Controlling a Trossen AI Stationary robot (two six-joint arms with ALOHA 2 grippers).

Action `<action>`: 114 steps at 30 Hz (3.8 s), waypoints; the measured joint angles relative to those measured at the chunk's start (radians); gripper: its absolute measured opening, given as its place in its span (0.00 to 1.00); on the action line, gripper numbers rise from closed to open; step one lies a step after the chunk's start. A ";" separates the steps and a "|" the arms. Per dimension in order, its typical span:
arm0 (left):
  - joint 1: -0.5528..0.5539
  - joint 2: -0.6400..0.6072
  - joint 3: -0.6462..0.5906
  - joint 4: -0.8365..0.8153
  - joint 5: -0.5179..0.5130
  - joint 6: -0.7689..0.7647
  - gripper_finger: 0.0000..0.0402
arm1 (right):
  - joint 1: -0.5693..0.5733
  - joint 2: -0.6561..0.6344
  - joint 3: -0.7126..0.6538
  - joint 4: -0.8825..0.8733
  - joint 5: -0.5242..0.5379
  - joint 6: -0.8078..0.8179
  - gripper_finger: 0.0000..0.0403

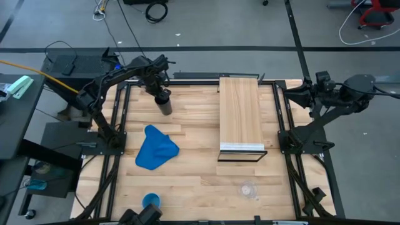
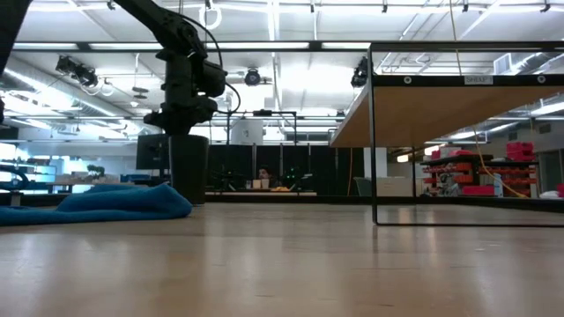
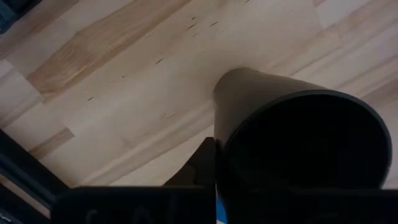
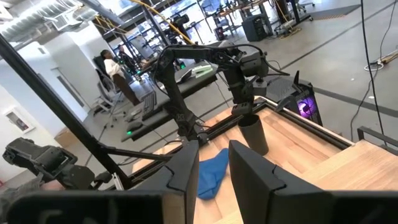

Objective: Stack small to large cups/mugs on shelf
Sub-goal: Move the cups to the bottom of the shelf

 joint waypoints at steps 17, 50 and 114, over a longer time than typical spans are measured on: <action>-0.139 -0.003 0.576 -0.398 0.062 -0.020 0.02 | 0.000 0.000 0.000 0.000 0.000 -0.016 0.24; -1.012 0.324 0.915 -0.133 0.076 -0.416 0.02 | 0.000 0.000 0.000 0.001 0.000 -0.023 0.24; -1.075 0.604 0.916 -0.106 0.000 -0.344 0.07 | 0.000 0.087 0.000 -0.116 -0.009 -0.042 0.24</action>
